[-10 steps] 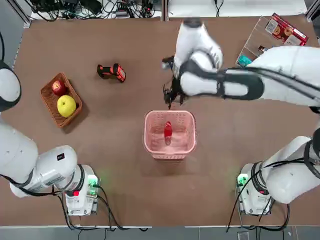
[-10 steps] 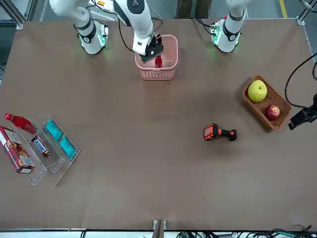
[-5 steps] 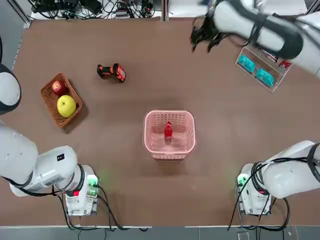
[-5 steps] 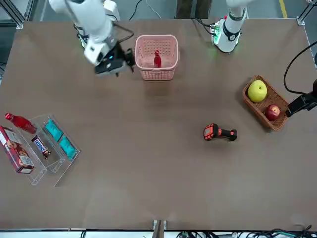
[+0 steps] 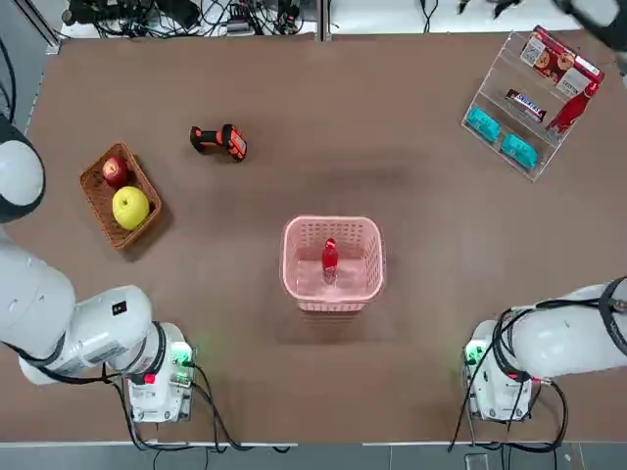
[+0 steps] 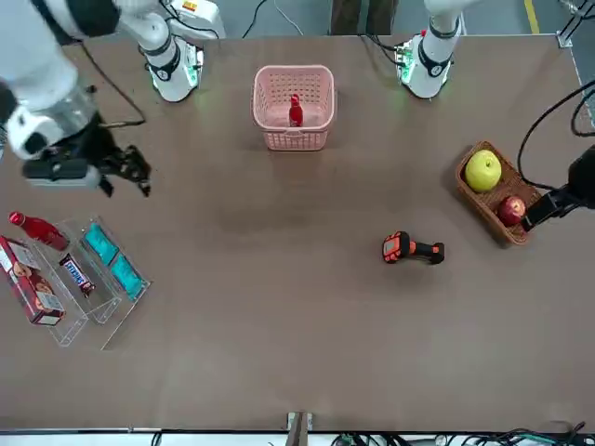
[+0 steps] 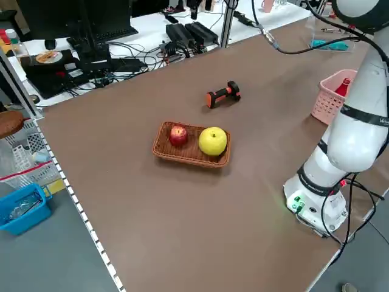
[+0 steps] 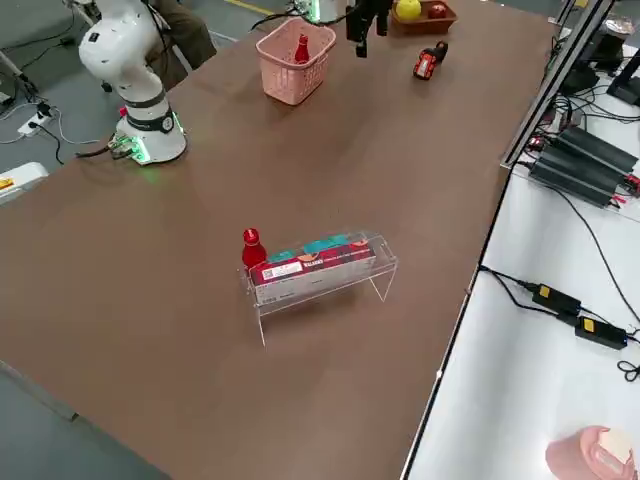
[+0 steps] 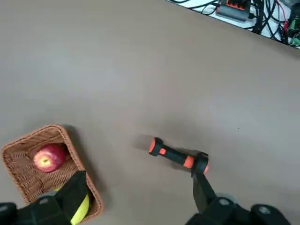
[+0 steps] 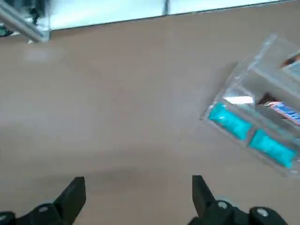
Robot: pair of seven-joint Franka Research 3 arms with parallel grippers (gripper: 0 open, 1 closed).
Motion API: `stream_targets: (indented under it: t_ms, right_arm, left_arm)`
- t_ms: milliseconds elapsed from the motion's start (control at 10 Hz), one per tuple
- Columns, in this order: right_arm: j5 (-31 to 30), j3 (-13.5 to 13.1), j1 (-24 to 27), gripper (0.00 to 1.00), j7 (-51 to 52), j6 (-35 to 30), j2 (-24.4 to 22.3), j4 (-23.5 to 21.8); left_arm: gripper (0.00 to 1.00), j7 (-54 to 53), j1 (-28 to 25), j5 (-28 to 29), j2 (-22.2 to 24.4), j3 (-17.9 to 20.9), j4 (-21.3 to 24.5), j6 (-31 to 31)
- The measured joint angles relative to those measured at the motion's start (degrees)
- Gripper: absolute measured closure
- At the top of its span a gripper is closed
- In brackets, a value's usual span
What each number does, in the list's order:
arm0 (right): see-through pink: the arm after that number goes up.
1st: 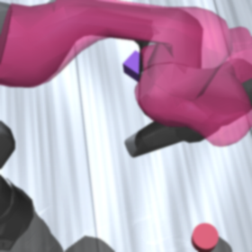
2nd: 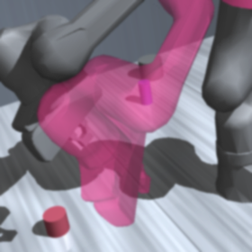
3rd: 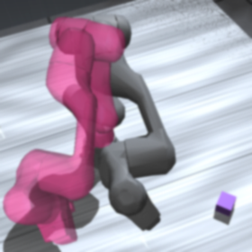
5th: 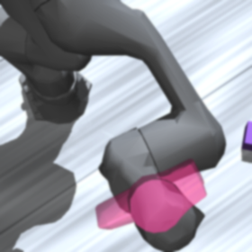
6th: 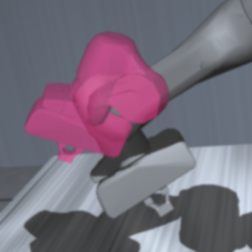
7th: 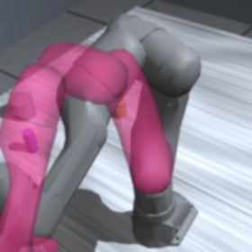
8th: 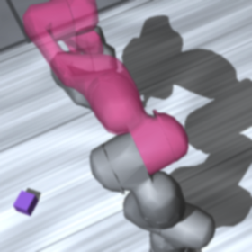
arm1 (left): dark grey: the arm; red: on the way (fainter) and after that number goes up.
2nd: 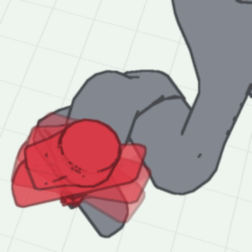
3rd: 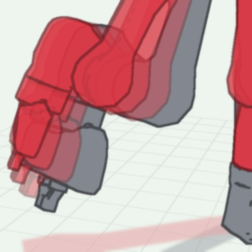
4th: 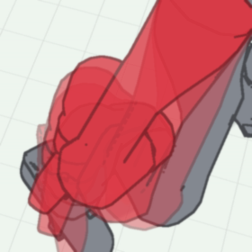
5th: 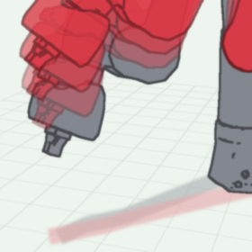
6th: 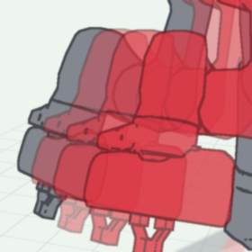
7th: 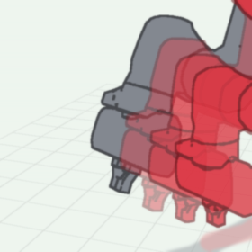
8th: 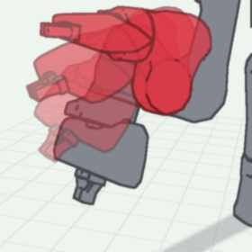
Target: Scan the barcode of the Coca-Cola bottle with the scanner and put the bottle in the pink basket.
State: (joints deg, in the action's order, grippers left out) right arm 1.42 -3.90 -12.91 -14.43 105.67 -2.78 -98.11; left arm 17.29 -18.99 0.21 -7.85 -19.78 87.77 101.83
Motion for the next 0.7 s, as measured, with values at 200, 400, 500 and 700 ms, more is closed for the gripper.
stream_targets:
  t_ms: [200, 400, 500, 700]
  right_arm:
    - [-0.2, -0.1, 5.8, 0.0, 0.8, -11.2, 2.1, 6.8]
    - [-0.1, -0.2, 10.4, 0.0, 2.5, -16.6, 4.7, 11.8]
    - [-0.1, -0.1, 11.2, 0.0, 3.8, -17.0, 5.4, 12.6]
    - [-0.1, 1.1, 13.2, 0.0, 5.5, -17.2, 6.1, 13.0]
  left_arm:
    - [0.0, 0.0, -0.2, -0.1, 0.1, 0.0, -0.2, 0.0]
    - [0.0, 0.0, -0.5, -0.1, 0.1, 0.0, -0.2, 0.0]
    - [0.0, 0.0, -0.6, -0.1, 0.1, 0.0, -0.2, 0.0]
    - [0.0, -0.1, -0.6, -0.1, 0.1, 0.0, -0.2, -0.3]
